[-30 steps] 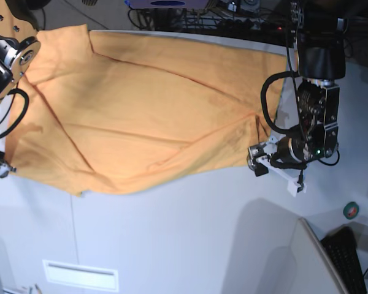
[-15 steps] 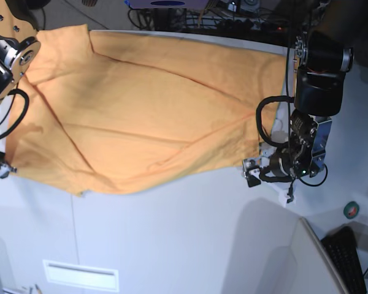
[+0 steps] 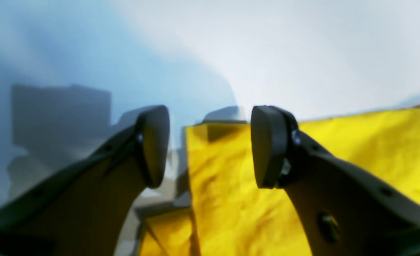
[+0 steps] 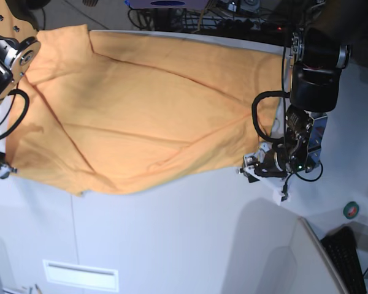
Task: Layout the t-shirt on the table in an organized manner, then fold the t-shirt properly
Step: 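Pull the hem corners apart with both grippers to stretch the shirt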
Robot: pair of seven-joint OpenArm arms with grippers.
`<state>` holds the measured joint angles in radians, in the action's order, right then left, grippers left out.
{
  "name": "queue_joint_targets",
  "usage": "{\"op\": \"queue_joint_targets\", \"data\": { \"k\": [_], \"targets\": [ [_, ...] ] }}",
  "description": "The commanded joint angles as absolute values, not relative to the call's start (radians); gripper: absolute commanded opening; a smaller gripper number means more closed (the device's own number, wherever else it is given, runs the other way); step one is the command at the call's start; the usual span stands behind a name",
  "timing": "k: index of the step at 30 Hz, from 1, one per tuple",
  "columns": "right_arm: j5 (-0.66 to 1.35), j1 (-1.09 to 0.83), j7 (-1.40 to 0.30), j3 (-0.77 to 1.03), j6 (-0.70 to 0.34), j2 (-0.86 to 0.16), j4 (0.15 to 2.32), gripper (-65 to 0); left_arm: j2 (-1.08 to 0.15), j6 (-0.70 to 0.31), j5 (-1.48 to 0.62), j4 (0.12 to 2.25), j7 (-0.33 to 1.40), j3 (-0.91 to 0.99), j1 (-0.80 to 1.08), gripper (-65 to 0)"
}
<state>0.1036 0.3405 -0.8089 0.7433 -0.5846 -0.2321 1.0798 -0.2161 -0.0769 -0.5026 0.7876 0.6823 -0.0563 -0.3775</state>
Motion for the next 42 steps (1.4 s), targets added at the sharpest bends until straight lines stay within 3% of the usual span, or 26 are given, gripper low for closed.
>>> {"op": "queue_joint_targets", "data": {
  "k": [1,6,12,27,42],
  "targets": [
    [0.117,0.369,-0.789,0.743,-0.587,-0.252,1.099,-65.0,-0.214,-0.077,-0.513,0.783,0.725,-0.059,-0.378,-31.6],
    [0.117,0.371,-0.789,0.743,-0.587,-0.252,1.099,-65.0,-0.214,-0.077,-0.515,0.782,0.73,-0.065,-0.375,-35.1],
    [0.117,0.371,-0.789,0.743,-0.587,-0.252,1.099,-65.0,-0.219,-0.076,-0.515,0.782,0.73,-0.056,-0.361,-64.3],
    [0.117,0.387,-0.776,0.737,-0.587,-0.252,1.099,-65.0,-0.222,-0.074,-0.51,0.905,0.733,-0.064,-0.406,-65.0],
    [0.116,0.417,-0.565,0.509,-0.582,-0.286,1.09,-65.0,-0.213,-0.077,-0.509,0.909,0.774,-0.065,-0.582,-65.0]
  ]
}}
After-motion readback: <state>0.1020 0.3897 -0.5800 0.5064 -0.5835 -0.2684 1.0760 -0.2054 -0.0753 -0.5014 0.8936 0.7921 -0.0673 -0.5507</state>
